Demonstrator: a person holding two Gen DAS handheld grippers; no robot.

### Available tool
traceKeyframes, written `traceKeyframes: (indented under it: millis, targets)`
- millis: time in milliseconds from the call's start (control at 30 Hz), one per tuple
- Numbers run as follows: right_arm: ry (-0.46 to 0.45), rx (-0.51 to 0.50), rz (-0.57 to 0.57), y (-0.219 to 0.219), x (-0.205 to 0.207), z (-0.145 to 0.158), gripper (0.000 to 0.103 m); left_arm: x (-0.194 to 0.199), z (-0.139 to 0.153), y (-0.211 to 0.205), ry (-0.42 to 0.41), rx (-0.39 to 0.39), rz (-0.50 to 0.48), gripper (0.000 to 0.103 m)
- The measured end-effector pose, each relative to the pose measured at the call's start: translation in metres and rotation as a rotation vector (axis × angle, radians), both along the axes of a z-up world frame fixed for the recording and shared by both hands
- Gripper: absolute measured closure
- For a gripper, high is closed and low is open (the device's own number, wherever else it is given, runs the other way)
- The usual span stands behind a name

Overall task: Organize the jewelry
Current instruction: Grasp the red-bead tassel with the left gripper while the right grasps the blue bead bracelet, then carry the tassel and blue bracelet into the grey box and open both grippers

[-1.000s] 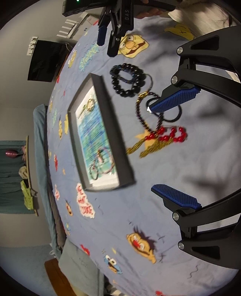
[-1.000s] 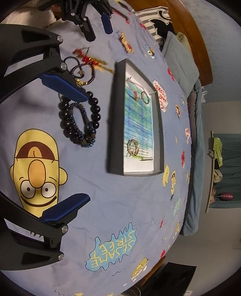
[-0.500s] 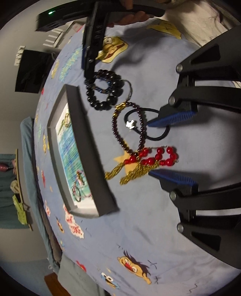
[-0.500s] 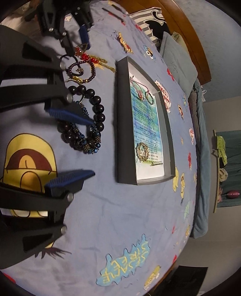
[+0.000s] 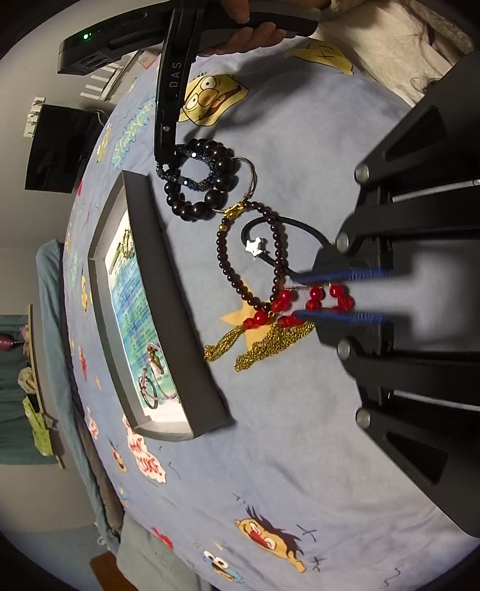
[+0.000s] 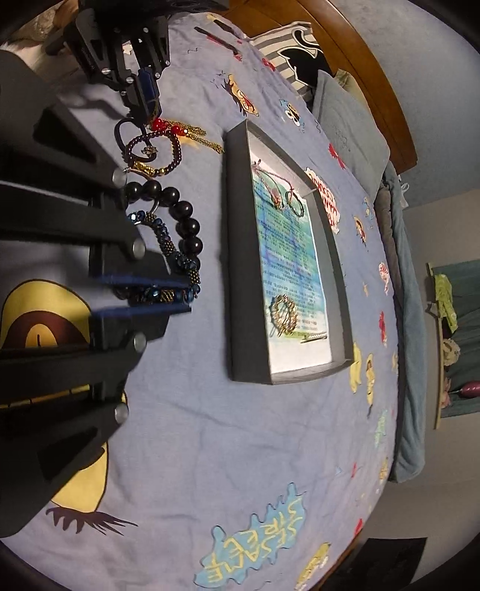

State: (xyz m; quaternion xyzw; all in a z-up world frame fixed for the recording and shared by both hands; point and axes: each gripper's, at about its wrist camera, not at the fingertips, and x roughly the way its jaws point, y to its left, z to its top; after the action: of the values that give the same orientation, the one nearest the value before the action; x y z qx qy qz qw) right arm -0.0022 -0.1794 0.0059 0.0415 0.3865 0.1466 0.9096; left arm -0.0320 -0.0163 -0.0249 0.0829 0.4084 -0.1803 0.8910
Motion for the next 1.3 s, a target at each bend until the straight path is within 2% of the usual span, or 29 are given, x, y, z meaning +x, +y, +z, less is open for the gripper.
traceKeyframes:
  millis: [100,233,433,700,867,967,1133,1300]
  targets:
    - [-0.046,-0.023,0.009,0.003,-0.005,0.006,0.095,-0.002,0.006,0.003,-0.022,-0.029,0.000,0.102]
    - [-0.119,-0.026,0.019,0.006,-0.014,0.017,0.096,-0.004,0.012,0.004,-0.064,-0.024,0.006,0.102]
    - [-0.167,-0.036,0.016,0.003,-0.018,0.030,0.096,-0.002,0.028,0.010,-0.088,-0.046,0.016,0.102]
    - [-0.230,-0.047,-0.003,0.001,-0.008,0.066,0.096,0.018,0.083,0.011,-0.165,-0.043,-0.007,0.102]
    - [-0.272,-0.057,0.000,0.004,0.014,0.093,0.096,0.039,0.117,0.012,-0.217,-0.025,-0.024,0.102]
    - [-0.265,-0.042,0.006,0.007,0.035,0.101,0.096,0.063,0.135,0.013,-0.235,-0.028,-0.029,0.102]
    - [-0.239,-0.069,0.013,0.020,0.081,0.101,0.096,0.108,0.143,0.007,-0.220,-0.023,-0.036,0.102]
    - [-0.195,-0.092,0.017,0.033,0.125,0.088,0.096,0.156,0.133,-0.011,-0.207,-0.005,-0.062,0.102]
